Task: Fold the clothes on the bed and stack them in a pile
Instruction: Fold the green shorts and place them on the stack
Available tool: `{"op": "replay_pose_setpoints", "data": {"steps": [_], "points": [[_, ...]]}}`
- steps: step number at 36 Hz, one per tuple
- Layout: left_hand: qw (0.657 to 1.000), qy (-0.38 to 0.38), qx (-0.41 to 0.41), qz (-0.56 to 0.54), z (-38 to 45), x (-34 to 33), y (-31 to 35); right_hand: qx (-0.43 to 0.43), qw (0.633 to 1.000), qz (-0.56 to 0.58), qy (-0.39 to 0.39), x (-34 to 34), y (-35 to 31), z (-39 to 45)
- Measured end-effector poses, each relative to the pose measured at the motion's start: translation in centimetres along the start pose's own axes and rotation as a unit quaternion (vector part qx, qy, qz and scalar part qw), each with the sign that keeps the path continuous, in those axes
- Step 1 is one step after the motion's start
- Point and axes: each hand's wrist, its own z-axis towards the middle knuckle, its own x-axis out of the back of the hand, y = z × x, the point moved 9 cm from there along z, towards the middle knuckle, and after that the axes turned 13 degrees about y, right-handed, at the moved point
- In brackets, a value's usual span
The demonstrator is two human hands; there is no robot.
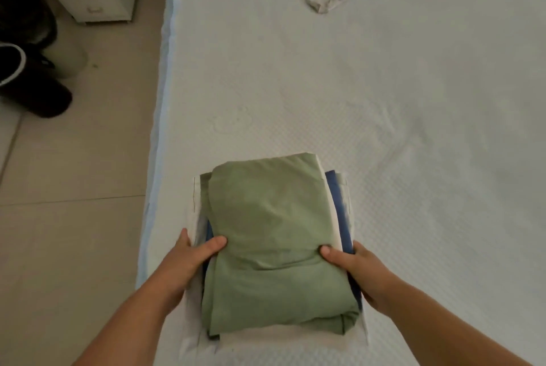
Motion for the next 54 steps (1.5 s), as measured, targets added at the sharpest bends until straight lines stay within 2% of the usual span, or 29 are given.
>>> {"op": "replay_pose_setpoints", "data": {"steps": [4,10,15,21,29,35,40,49,54], "points": [[0.999,-0.014,0.011,-0.036,-1.6,-1.1,0.8,0.001,1.000,0.004,0.009,0.4,-0.2,-0.9],[1.000,-0.007,0.011,-0.025,-7.7,-0.2,2.4,0.034,0.999,-0.015,0.029,2.8,-2.2,-6.6],[0.999,-0.005,-0.054,-0.006,-16.1,0.1,5.9,0.053,0.994,-0.030,0.086,7.3,-3.6,-15.9],[0.987,-0.089,-0.125,0.057,-27.4,-2.9,10.3,0.063,0.983,0.032,0.170,14.7,-3.1,-28.9],[0.942,-0.220,-0.201,0.151,-41.4,-11.2,12.9,0.073,0.940,0.149,0.297,25.3,2.2,-42.6],[0.905,-0.296,-0.202,0.228,-50.2,-19.3,10.0,0.044,0.905,0.220,0.362,32.0,10.3,-49.6],[0.875,-0.329,-0.216,0.281,-56.1,-26.8,5.6,0.029,0.872,0.274,0.404,38.0,17.2,-53.3],[0.849,-0.370,-0.189,0.326,-65.7,-39.6,-4.2,-0.001,0.859,0.285,0.426,50.1,28.5,-58.0],[0.841,-0.368,-0.171,0.358,-68.6,-44.6,-7.5,-0.018,0.853,0.295,0.431,54.2,32.2,-58.9]]}}
